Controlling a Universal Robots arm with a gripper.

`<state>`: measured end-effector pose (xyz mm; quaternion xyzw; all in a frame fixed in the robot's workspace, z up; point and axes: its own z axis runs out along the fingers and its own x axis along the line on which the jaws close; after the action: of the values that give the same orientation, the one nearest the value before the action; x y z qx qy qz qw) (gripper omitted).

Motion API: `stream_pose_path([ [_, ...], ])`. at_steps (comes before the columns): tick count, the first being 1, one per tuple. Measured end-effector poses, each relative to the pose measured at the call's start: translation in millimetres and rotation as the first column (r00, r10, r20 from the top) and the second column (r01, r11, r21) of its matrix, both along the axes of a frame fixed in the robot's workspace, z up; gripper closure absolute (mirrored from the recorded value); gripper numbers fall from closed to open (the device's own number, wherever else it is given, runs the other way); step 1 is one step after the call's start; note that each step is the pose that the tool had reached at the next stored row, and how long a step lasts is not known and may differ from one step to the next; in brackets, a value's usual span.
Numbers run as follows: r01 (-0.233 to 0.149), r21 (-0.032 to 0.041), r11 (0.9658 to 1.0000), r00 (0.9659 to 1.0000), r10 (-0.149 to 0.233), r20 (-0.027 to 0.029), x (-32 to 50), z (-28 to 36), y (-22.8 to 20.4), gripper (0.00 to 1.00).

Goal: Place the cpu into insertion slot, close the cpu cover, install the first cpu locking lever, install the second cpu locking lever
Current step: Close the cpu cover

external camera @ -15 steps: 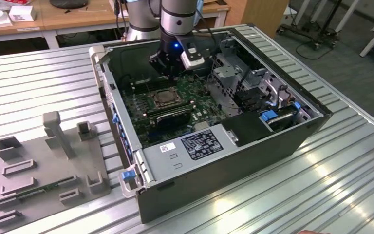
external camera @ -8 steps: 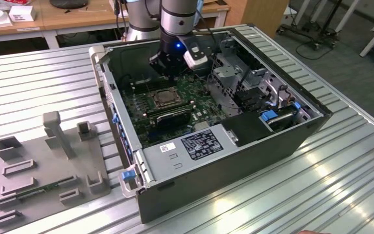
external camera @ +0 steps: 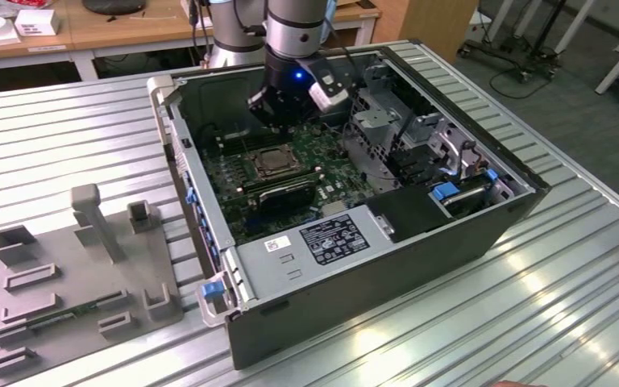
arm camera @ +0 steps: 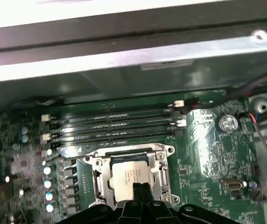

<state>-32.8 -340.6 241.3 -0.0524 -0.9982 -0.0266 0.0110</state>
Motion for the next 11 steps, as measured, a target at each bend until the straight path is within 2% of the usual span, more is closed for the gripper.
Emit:
stream_pose_path([
  [4, -0.072, -0.0018, 0.9974, 0.9974, 0.072, 0.0, 0.0, -0.1, 0.0, 0.89],
  [8, -0.143, -0.0037, 0.9898, 0.9898, 0.143, -0.0003, 0.0, -0.2, 0.0, 0.89],
  [9, -0.154, -0.0043, 0.9881, 0.9881, 0.154, -0.0003, 0.0, -0.2, 0.0, 0.89],
  [11, -0.158, -0.0047, 0.9875, 0.9875, 0.158, -0.0004, 0.0, -0.2, 0.0, 0.89],
])
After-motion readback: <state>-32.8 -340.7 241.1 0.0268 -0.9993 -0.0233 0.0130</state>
